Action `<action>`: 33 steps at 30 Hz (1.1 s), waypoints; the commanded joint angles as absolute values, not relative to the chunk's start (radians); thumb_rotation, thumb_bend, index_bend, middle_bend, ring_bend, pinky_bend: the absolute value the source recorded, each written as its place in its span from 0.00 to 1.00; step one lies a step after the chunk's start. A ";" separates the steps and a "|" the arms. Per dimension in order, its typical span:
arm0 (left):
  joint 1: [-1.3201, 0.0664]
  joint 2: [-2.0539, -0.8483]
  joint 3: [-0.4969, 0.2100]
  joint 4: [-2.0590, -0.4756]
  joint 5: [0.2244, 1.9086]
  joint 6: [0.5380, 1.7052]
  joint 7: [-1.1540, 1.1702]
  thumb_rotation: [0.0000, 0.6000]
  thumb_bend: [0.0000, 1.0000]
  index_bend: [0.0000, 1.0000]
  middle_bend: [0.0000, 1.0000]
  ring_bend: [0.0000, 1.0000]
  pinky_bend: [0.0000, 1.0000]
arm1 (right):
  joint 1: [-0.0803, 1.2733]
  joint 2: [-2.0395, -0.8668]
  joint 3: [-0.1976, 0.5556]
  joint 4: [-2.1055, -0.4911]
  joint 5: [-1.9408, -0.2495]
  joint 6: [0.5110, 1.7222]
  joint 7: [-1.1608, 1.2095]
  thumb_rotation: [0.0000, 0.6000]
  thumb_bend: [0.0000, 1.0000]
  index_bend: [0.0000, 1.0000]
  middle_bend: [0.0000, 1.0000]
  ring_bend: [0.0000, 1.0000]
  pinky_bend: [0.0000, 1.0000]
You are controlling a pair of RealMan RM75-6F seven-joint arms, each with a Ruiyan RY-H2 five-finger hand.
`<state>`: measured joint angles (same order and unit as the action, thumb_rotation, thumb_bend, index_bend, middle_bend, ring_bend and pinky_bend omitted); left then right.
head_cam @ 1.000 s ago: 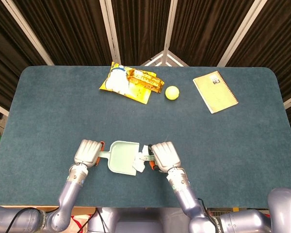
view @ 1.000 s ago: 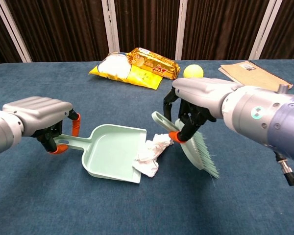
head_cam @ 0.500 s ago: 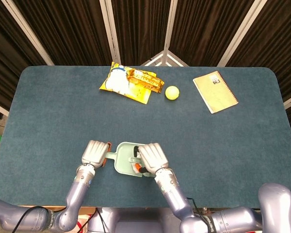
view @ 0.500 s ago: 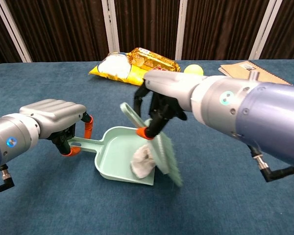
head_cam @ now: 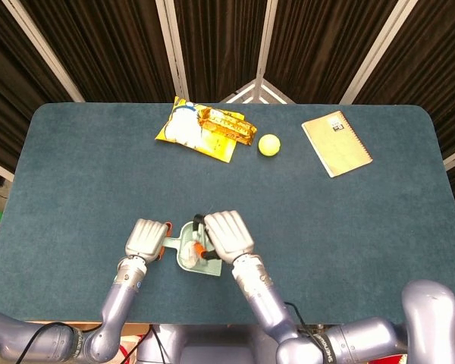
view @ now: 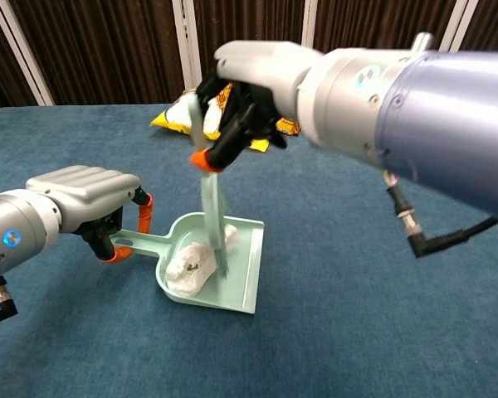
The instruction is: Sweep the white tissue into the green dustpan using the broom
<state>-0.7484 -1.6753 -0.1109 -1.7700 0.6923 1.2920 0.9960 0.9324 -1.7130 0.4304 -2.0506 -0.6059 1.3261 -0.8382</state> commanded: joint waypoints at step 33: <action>-0.744 -1.675 -0.096 -1.790 0.685 1.309 0.977 1.00 0.65 0.67 1.00 1.00 1.00 | 0.951 -1.706 0.315 -2.056 -0.573 1.362 -0.879 1.00 0.41 0.77 0.88 0.91 0.81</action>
